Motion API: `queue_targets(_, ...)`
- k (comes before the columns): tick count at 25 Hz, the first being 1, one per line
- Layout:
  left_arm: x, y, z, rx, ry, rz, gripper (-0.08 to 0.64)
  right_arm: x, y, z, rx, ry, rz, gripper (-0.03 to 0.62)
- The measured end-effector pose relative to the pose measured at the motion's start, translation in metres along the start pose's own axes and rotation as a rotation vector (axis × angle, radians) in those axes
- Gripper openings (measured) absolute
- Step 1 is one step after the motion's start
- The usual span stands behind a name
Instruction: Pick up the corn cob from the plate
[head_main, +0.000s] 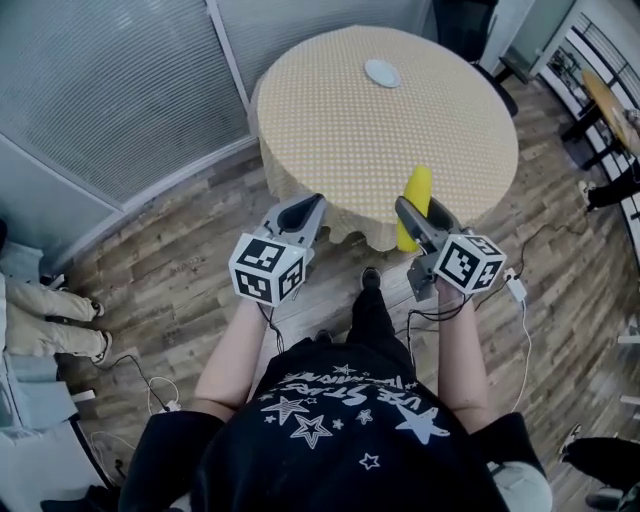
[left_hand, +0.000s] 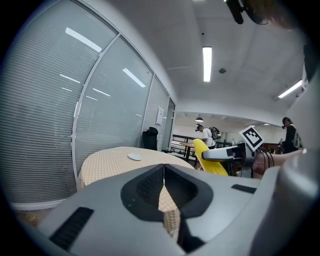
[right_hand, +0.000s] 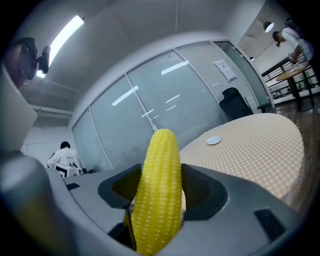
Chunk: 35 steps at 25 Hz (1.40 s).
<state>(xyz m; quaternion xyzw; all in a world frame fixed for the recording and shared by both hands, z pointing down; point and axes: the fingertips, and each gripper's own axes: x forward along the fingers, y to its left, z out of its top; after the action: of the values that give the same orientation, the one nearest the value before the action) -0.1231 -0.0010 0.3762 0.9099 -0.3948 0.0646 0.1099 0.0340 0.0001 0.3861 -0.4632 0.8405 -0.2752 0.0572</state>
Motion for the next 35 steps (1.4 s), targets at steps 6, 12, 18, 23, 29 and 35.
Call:
queue_targets(6, -0.02, -0.023, -0.006, 0.01, 0.002, -0.051, 0.011, -0.035, 0.019, -0.014, 0.017, -0.01, -0.032, 0.261)
queue_targets(12, -0.024, -0.04, -0.004, 0.033, -0.002, -0.057, 0.011, -0.051, 0.026, -0.01, 0.007, -0.028, -0.021, 0.261)
queue_targets(18, -0.033, -0.07, -0.006, 0.044, 0.002, -0.039, 0.011, -0.079, 0.033, -0.012, 0.012, -0.046, 0.025, 0.261)
queue_targets(23, -0.046, -0.119, -0.013, 0.037, 0.004, -0.029, 0.011, -0.123, 0.037, -0.025, 0.013, -0.017, 0.052, 0.261)
queue_targets(29, -0.063, -0.172, -0.015, 0.043, -0.02, -0.01, 0.011, -0.168, 0.049, -0.03, -0.004, -0.02, 0.098, 0.261)
queue_targets(35, -0.084, -0.21, -0.018, 0.042, -0.041, 0.015, 0.011, -0.205, 0.062, -0.039, -0.031, -0.008, 0.132, 0.261)
